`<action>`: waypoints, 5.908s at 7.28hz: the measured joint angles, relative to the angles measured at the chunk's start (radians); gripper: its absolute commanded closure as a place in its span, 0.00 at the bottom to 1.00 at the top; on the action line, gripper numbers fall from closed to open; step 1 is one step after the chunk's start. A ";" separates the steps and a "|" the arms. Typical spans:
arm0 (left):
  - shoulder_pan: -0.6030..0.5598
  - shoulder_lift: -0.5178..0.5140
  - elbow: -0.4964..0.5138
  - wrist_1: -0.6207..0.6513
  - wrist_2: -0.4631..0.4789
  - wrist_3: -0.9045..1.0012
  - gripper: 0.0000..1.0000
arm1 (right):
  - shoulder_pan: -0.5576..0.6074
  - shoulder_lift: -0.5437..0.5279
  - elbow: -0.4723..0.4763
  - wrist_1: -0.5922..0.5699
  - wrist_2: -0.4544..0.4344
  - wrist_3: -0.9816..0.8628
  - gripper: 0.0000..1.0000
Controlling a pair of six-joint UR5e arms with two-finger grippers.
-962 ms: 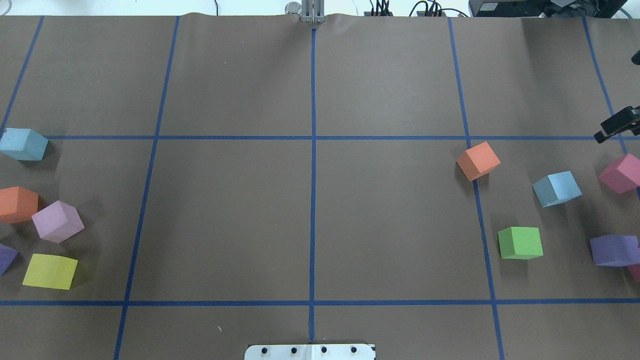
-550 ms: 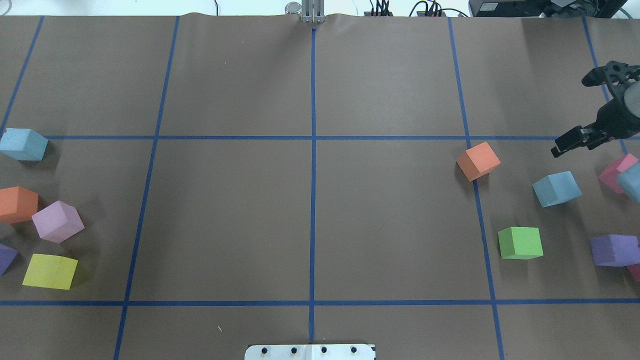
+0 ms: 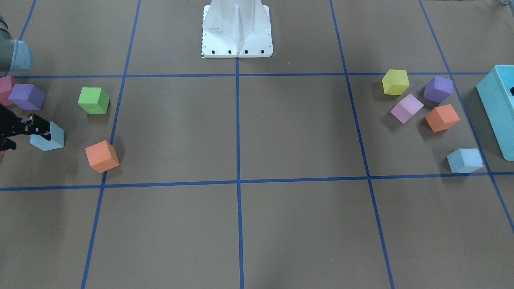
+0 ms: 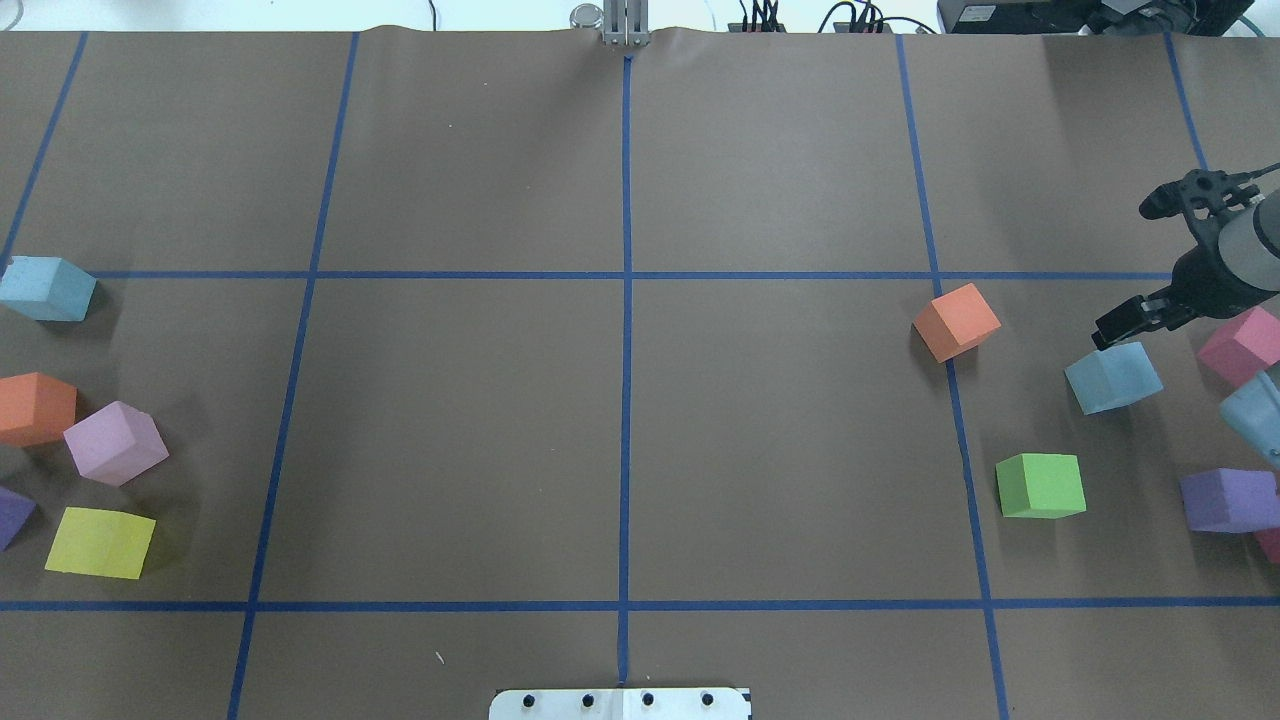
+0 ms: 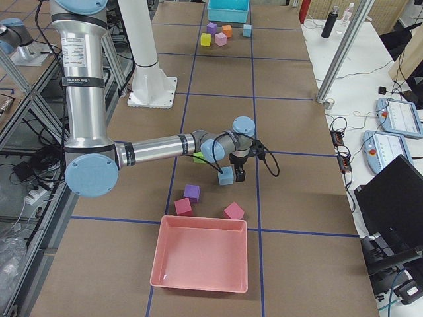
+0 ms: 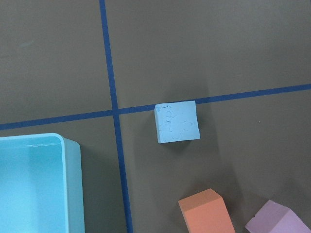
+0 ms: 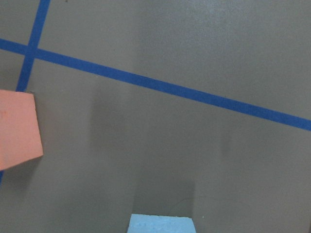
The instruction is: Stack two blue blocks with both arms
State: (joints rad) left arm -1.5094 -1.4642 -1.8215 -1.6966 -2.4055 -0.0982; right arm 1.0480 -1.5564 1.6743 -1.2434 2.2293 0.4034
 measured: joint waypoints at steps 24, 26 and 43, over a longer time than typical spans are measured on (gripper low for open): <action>0.005 -0.062 0.073 0.001 0.002 -0.003 0.02 | 0.020 0.150 0.200 -0.353 0.070 0.073 0.58; 0.017 -0.153 0.163 0.001 0.006 -0.012 0.02 | -0.020 0.333 0.247 -0.574 0.056 0.177 0.58; 0.292 -0.319 0.566 -0.357 0.197 -0.314 0.02 | -0.524 0.847 -0.230 -0.314 -0.302 0.881 0.59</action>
State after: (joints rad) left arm -1.2171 -1.7835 -1.2557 -2.0534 -2.2082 -0.4125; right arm 0.5241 -0.7098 1.4448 -1.5573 1.9274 1.2840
